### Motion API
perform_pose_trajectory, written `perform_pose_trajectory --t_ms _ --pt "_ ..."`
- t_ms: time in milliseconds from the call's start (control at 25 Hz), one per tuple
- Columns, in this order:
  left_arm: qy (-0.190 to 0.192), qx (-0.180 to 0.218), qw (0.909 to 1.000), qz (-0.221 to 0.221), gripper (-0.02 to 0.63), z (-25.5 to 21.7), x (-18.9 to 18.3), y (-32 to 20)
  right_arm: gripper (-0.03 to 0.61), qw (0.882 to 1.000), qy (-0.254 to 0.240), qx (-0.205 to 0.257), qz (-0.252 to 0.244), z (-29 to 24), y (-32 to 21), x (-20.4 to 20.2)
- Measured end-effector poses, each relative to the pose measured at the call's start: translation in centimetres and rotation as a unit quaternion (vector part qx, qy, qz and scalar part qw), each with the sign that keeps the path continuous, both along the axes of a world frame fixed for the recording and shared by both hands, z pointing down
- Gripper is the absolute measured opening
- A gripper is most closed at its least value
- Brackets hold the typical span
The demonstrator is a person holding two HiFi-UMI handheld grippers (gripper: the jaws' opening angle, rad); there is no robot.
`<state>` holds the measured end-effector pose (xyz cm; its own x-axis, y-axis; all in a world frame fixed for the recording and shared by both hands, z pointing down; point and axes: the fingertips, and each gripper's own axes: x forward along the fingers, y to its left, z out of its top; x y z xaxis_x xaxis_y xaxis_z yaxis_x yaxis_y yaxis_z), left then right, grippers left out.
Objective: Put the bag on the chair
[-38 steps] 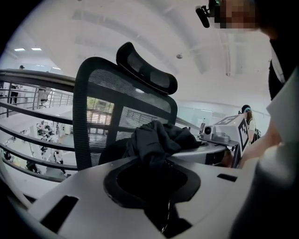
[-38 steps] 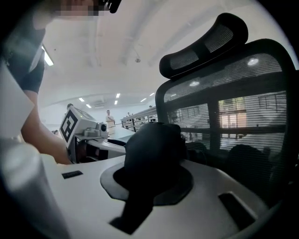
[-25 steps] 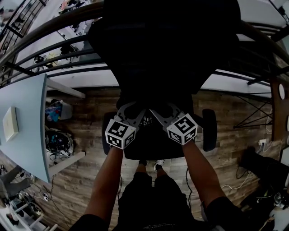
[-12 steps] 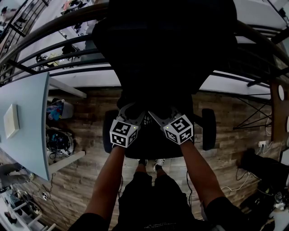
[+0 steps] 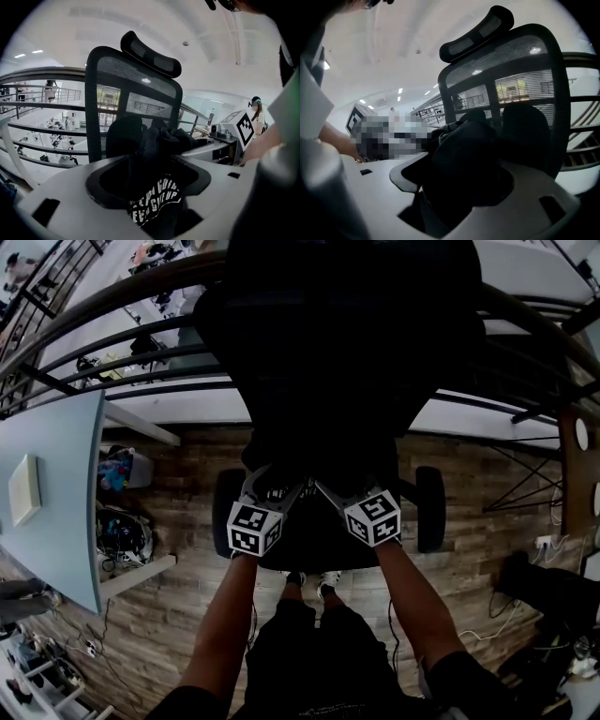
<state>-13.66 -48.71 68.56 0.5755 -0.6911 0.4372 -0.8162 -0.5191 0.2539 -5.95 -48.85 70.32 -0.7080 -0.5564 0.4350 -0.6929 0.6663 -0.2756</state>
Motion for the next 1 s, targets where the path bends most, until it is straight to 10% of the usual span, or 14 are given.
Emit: perform_pose_trajectory --t_ms 1000 --pt "0.01 0.062 0.998 -0.006 0.248 -9.2 0.2 3.5 0.279 0.995 -0.035 0.056 0.078 -9.7 3.1 3.3"
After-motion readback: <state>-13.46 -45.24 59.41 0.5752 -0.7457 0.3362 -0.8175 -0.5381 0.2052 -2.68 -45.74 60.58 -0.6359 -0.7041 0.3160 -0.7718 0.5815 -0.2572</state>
